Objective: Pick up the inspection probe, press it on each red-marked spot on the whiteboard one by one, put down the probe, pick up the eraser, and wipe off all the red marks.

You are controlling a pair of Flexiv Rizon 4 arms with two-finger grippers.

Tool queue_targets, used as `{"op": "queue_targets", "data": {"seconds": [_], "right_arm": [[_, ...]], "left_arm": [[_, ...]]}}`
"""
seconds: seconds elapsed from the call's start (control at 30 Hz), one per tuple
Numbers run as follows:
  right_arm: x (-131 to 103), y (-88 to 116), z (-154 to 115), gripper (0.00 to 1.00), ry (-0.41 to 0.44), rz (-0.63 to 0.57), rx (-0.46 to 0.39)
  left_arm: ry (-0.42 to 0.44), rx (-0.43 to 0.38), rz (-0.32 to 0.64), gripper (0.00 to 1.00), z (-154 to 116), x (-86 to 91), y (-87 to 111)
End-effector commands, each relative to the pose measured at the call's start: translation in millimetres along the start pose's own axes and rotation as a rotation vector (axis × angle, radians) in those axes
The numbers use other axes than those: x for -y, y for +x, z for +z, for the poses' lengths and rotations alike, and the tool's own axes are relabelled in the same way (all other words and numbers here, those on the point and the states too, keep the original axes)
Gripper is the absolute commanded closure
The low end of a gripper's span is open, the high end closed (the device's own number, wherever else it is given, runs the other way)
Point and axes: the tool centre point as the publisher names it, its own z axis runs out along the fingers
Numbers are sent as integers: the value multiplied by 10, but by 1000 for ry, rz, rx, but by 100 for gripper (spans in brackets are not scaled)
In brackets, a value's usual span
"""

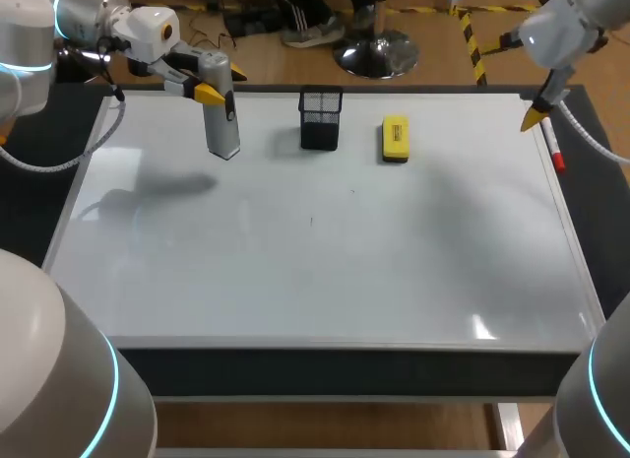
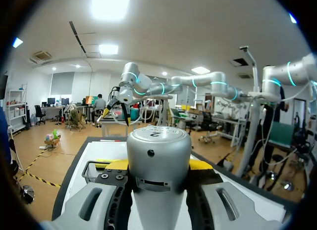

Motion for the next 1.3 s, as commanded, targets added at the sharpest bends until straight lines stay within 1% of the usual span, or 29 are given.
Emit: {"op": "queue_targets", "data": {"seconds": [0.03,0.63,0.67,0.73,0.87,0.97,1.0,1.07,1.2,1.3], "right_arm": [[0,29,-4,0,3,-2,8],[0,29,-4,0,3,-2,8],[0,29,-4,0,3,-2,8],[0,29,-4,0,3,-2,8],[0,29,-4,0,3,-2,8],[0,29,-4,0,3,-2,8],[0,29,-4,0,3,-2,8],[0,29,-4,0,3,-2,8],[0,29,-4,0,3,-2,8],[0,29,-4,0,3,-2,8]], "left_arm": [[0,-4,-1,100,-8,8,-12],[0,-4,-1,100,-8,8,-12],[-14,2,-8,100,23,37,-45],[-53,65,-42,100,78,91,-123],[-48,154,-59,100,127,180,-206],[-42,206,-65,100,168,278,-263],[-52,221,-58,100,187,319,-282],[-72,260,-74,100,234,391,-340],[-67,299,-71,100,315,509,-476],[-53,299,-62,100,385,601,-568]]}}
